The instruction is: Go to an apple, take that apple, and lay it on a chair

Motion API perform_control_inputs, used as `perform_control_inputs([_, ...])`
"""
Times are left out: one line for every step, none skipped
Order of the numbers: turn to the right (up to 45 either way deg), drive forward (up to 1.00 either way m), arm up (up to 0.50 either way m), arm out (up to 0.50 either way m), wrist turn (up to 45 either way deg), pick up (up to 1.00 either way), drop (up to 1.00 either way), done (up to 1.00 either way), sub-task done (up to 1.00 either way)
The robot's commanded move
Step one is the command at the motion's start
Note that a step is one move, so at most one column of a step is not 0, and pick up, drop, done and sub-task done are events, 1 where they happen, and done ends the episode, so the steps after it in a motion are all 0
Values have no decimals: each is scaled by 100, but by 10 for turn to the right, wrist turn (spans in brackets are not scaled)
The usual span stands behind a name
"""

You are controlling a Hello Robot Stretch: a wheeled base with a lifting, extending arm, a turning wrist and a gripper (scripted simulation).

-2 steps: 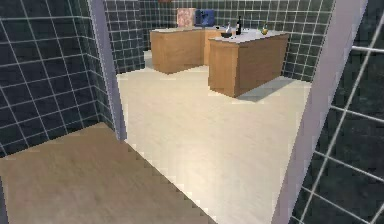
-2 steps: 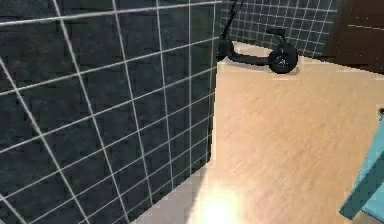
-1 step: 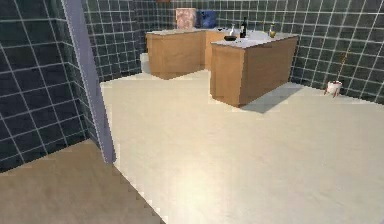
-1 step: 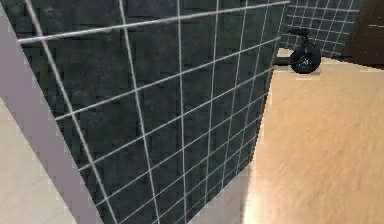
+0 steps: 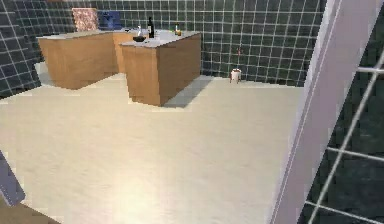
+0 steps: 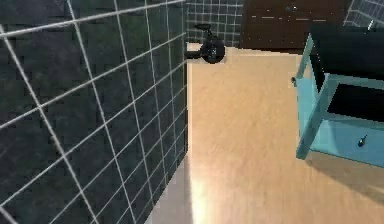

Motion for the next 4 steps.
perform_control_inputs([0, 100, 0, 0, 0, 0, 0, 0, 0])
perform_control_inputs([0, 100, 0, 0, 0, 0, 0, 0, 0])
perform_control_inputs([0, 100, 0, 0, 0, 0, 0, 0, 0])
perform_control_inputs([120, 0, 0, 0, 0, 0, 0, 0, 0])
